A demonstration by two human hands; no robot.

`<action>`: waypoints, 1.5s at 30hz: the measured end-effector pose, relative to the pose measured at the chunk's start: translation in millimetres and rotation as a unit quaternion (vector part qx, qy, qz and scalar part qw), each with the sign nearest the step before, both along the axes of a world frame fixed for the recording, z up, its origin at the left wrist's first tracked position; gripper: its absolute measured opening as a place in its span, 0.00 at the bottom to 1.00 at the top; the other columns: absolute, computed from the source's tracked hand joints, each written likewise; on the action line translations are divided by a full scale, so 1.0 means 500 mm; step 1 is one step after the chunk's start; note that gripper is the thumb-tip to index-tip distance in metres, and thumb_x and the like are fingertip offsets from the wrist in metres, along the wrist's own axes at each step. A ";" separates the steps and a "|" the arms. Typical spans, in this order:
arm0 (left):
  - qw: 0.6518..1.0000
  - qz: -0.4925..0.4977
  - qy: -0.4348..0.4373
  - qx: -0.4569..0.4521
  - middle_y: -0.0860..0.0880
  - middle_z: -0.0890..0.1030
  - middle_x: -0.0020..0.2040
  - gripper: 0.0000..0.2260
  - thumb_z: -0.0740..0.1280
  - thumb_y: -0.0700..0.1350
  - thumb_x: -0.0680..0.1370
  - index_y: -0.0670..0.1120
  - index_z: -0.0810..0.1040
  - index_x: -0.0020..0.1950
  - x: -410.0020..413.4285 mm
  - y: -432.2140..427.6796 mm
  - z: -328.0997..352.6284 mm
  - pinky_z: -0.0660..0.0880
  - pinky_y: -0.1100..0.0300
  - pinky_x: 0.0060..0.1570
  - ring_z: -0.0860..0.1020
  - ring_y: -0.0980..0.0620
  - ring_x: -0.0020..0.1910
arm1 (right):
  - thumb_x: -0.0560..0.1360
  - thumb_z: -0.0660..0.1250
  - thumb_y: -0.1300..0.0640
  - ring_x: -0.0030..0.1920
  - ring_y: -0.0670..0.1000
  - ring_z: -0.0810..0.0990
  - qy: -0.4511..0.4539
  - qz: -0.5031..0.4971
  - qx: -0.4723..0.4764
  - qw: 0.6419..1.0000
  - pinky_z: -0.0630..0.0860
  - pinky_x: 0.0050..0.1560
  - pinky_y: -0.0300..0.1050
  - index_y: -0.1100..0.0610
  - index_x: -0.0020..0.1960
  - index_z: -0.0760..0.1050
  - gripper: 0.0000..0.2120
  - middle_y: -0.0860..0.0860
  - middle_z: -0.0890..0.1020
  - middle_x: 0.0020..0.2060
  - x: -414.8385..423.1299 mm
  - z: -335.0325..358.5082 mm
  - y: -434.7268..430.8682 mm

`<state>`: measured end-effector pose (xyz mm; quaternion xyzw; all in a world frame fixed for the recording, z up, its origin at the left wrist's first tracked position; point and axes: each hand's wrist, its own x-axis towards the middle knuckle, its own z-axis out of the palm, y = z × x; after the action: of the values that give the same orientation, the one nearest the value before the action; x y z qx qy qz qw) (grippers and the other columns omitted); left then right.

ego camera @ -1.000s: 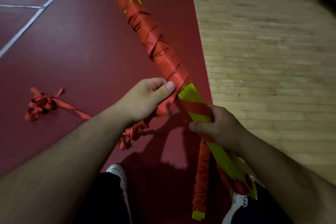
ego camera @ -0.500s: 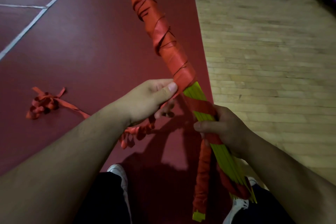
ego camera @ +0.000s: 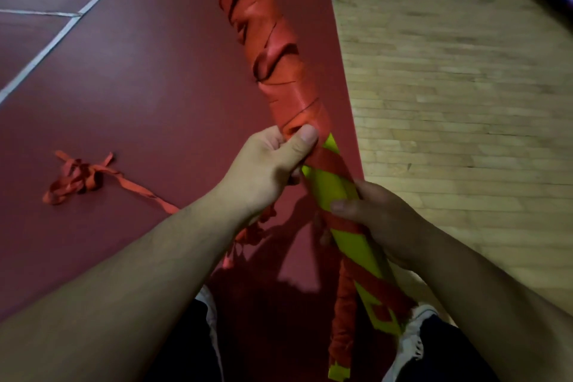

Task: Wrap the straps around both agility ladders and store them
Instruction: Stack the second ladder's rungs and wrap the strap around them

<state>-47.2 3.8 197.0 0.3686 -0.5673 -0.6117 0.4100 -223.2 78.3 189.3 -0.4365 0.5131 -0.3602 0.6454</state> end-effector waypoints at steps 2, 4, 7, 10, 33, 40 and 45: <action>1.000 0.016 -0.022 -0.003 0.53 0.68 0.25 0.19 0.69 0.59 0.76 0.48 0.70 0.35 0.002 -0.005 -0.003 0.64 0.62 0.29 0.65 0.56 0.24 | 0.70 0.78 0.52 0.42 0.53 0.85 0.178 -0.020 -0.051 0.983 0.80 0.45 0.50 0.48 0.53 0.81 0.13 0.51 0.86 0.42 0.002 -0.009 -0.002; 0.999 0.013 -0.033 -0.007 0.52 0.69 0.25 0.18 0.70 0.57 0.75 0.47 0.70 0.35 0.008 -0.006 0.000 0.65 0.67 0.27 0.66 0.58 0.22 | 0.70 0.79 0.49 0.42 0.45 0.84 0.280 -0.045 -0.093 0.954 0.78 0.44 0.41 0.46 0.52 0.80 0.13 0.45 0.86 0.41 0.003 -0.013 -0.001; 0.998 -0.035 -0.044 -0.014 0.51 0.73 0.25 0.14 0.73 0.54 0.73 0.45 0.75 0.38 0.025 -0.012 0.006 0.66 0.69 0.26 0.69 0.59 0.23 | 0.71 0.78 0.49 0.37 0.44 0.80 0.235 -0.035 -0.108 0.965 0.76 0.41 0.41 0.48 0.48 0.81 0.10 0.46 0.83 0.36 0.001 -0.008 0.001; 0.994 -0.085 -0.053 -0.051 0.51 0.76 0.28 0.14 0.75 0.59 0.70 0.48 0.81 0.38 0.049 -0.027 0.007 0.65 0.67 0.26 0.70 0.57 0.25 | 0.65 0.76 0.45 0.36 0.49 0.79 0.143 -0.032 -0.082 0.986 0.76 0.40 0.48 0.49 0.48 0.82 0.14 0.50 0.82 0.35 -0.007 -0.002 0.003; 0.998 0.018 -0.040 -0.056 0.55 0.77 0.32 0.24 0.75 0.52 0.70 0.36 0.77 0.56 0.006 -0.002 0.020 0.67 0.64 0.27 0.71 0.55 0.29 | 0.69 0.78 0.45 0.45 0.40 0.82 0.346 -0.018 -0.104 0.932 0.78 0.49 0.45 0.43 0.56 0.75 0.20 0.41 0.83 0.45 0.006 -0.018 0.008; 0.990 -0.034 -0.115 -0.077 0.50 0.75 0.34 0.17 0.68 0.62 0.70 0.51 0.78 0.50 0.030 -0.016 0.015 0.71 0.61 0.28 0.72 0.50 0.30 | 0.67 0.77 0.56 0.31 0.44 0.76 0.321 -0.063 -0.128 0.936 0.72 0.35 0.46 0.49 0.45 0.78 0.10 0.42 0.78 0.31 -0.005 -0.002 0.008; 0.991 -0.124 -0.032 -0.034 0.49 0.76 0.32 0.34 0.70 0.74 0.63 0.52 0.82 0.58 0.032 -0.013 0.005 0.68 0.64 0.31 0.67 0.57 0.24 | 0.61 0.72 0.58 0.29 0.56 0.75 0.052 0.056 -0.033 0.996 0.73 0.34 0.49 0.65 0.45 0.75 0.17 0.65 0.76 0.33 0.000 -0.014 0.021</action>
<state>-31.3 -2.6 199.3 0.3008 -0.6420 -0.6263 0.3243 -223.3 89.1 182.3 -0.5041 0.5081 -0.3170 0.6222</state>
